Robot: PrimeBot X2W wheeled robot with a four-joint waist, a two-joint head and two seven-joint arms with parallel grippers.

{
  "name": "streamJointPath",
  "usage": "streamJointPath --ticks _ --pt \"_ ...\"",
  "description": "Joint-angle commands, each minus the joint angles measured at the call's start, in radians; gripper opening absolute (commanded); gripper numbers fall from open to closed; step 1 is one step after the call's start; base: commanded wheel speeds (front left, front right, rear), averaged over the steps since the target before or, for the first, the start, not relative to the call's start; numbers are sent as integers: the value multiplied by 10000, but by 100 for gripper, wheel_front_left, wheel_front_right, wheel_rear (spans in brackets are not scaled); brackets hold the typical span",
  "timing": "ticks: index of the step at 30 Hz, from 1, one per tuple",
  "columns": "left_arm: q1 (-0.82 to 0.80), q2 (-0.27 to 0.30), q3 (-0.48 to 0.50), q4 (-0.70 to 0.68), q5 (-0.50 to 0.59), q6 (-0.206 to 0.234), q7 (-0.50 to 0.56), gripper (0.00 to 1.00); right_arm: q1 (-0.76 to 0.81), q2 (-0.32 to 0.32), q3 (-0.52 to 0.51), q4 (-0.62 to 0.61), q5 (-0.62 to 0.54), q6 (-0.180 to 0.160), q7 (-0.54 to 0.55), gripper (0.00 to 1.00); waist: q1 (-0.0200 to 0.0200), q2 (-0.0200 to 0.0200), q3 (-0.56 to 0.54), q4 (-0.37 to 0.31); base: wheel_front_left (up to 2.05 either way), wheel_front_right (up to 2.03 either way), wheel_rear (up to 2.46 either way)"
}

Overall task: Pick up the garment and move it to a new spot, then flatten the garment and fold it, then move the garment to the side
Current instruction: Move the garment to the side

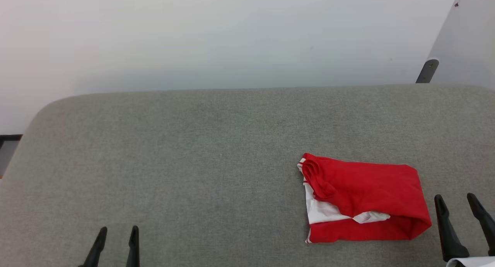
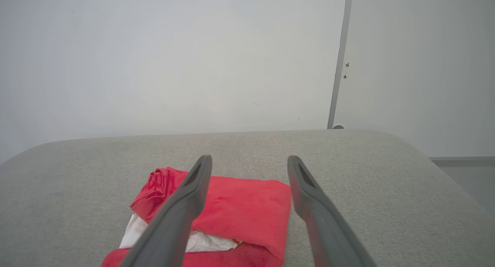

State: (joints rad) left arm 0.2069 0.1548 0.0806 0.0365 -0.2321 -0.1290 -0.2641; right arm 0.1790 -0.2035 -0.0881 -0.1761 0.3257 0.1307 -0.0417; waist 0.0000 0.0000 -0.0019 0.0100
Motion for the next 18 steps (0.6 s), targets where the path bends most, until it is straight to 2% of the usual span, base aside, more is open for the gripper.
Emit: streamJointPath --ticks 1,6,9,13,18 --pt "-17 -27 8 -33 -35 -25 8 100 -20 29 65 -63 80 0 33 100 0 0 55 -28 0 0 0" --pt "-244 -65 -33 -18 -60 -25 8 100 -637 -297 497 142 328 -2 379 100 0 0 355 -170 0 0 0" --pt "-501 -134 -114 -4 -138 -25 8 100 -1393 -702 695 534 650 0 1172 100 0 0 644 -192 0 0 0" --pt "-1076 -109 -412 53 -236 -25 8 100 -2777 -1476 814 1172 1421 -2 3025 100 0 0 1326 -147 0 0 0" --pt "-1836 -34 -753 171 -297 -25 8 100 -4309 -2268 825 2156 2057 -2 5906 100 0 0 2090 -9 0 0 0"
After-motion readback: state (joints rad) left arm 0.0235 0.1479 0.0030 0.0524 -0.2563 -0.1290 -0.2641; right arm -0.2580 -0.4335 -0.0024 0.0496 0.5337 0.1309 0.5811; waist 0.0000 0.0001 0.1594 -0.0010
